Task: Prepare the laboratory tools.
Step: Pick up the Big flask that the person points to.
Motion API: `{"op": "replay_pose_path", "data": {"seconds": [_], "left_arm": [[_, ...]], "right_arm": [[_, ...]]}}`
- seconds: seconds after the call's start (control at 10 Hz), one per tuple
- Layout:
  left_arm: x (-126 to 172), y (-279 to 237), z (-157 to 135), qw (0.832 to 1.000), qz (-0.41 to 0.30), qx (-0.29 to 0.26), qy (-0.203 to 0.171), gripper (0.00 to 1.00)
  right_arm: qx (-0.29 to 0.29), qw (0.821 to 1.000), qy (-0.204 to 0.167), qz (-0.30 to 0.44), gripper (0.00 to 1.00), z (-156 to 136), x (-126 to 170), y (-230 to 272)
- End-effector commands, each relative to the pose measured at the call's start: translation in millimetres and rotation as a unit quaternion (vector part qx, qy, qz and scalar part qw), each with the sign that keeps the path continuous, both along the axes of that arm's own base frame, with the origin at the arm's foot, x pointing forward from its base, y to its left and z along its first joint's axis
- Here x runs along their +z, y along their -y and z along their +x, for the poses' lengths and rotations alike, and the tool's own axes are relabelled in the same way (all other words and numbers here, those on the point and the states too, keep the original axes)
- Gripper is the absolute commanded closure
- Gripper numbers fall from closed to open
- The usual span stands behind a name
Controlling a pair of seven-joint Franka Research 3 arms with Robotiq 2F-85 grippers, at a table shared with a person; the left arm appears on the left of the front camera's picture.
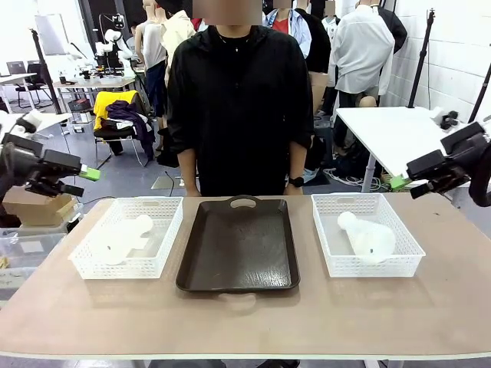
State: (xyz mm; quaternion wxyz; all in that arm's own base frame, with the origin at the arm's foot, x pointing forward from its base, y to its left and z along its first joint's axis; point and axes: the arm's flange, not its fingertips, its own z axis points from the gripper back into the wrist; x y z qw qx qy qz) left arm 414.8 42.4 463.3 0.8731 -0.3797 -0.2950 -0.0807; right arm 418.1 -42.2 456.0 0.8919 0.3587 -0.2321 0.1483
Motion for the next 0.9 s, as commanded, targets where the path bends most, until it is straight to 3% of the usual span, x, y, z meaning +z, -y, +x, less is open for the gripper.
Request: {"op": "replay_pose_path", "data": {"seconds": [0.0, 0.1, 0.2, 0.3, 0.4, 0.5, 0.6, 0.8], "left_arm": [[-15, -27, 19, 0.999, -0.037, -0.015, -0.029, 0.0], [-20, -39, 24, 0.998, -0.051, -0.012, -0.042, 0.0], [-23, -35, 25, 0.996, 0.058, 0.048, -0.053, 0.0], [-14, -30, 5, 0.999, -0.044, -0.005, -0.028, 0.0], [-14, -30, 5, 0.999, -0.044, -0.005, -0.028, 0.0], [-28, -40, 16, 0.998, -0.017, 0.014, -0.052, 0.0], [-38, -27, 18, 0.991, -0.088, -0.048, -0.093, 0.0], [-35, -54, 17, 0.967, -0.203, -0.091, -0.123, 0.0]], "right_arm": [[0.009, 0.999, -0.03, 0.016, 0.0, 12, -7, 10], [0.005, 0.999, -0.044, 0.017, 0.0, 14, -16, 9], [-0.042, 0.997, -0.039, -0.052, 0.0, 18, -23, -3], [-0.003, 0.999, -0.034, 0.022, 0.0, 4, -12, 15], [-0.003, 0.999, -0.034, 0.022, 0.0, 4, -12, 15], [-0.014, 0.999, -0.047, -0.006, 0.0, 10, -24, 10], [0.032, 0.996, -0.084, 0.02, 0.0, 8, -22, 5], [0.086, 0.971, -0.148, 0.169, 0.0, 15, -18, 55]]}}
